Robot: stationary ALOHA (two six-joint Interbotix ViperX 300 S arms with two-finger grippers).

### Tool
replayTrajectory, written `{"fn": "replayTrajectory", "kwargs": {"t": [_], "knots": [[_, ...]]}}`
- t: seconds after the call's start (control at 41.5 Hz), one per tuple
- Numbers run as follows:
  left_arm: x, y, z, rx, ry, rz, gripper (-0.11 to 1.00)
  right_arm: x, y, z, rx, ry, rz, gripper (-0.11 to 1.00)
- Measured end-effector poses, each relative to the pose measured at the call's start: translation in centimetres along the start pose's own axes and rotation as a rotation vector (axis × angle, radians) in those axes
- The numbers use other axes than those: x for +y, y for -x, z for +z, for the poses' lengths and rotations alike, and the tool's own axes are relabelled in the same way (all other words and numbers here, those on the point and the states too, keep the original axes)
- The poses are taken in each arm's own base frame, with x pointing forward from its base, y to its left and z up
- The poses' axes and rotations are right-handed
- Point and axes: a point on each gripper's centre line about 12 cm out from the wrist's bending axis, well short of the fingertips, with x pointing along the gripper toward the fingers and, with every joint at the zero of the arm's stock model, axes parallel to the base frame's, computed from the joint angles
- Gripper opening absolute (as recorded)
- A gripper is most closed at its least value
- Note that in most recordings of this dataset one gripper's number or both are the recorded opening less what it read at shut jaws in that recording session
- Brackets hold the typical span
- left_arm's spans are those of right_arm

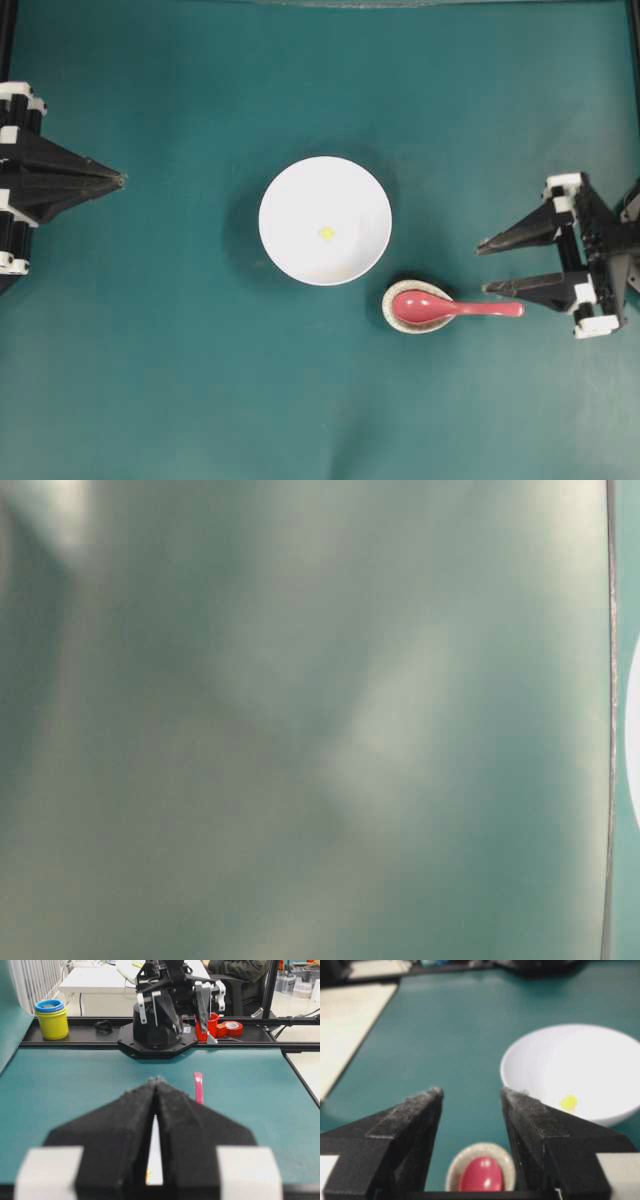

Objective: Scoop the yellow hexagonal prism block from the bowl with a spoon using the right arm.
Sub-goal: 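Lower the right gripper over the pink spoon handle and close on it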

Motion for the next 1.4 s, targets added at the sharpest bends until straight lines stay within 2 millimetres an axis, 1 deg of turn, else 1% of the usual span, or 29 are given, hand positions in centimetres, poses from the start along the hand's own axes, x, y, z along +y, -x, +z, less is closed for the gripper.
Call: {"fn": "replayTrajectory", "kwargs": {"t": [0.217, 0.458, 0.602, 0.747, 1.036, 1.397], "knots": [[0.0, 0.0, 0.0, -0.002, -0.001, 0.0, 0.0, 0.6, -0.9, -2.7, 0.027, -0.006, -0.017, 0.57], [0.0, -0.1, -0.1, 0.006, -0.001, -0.002, 0.0, 1.4, -1.2, -5.6, 0.084, -0.002, -0.044, 0.57], [0.0, -0.3, -0.4, 0.02, -0.001, -0.002, 0.0, 2.0, -1.3, -6.9, 0.114, 0.0, -0.056, 0.57], [0.2, -0.6, -0.8, 0.032, -0.003, 0.008, 0.0, 2.0, -1.1, -8.0, 0.157, 0.007, -0.083, 0.57], [0.6, -0.8, -0.9, 0.034, -0.004, 0.027, 0.0, 1.8, -1.1, -9.8, 0.223, 0.04, -0.103, 0.57], [0.6, -0.5, -0.5, 0.016, -0.003, 0.03, 0.0, 1.6, -1.0, -11.0, 0.267, 0.065, -0.111, 0.57]]}}
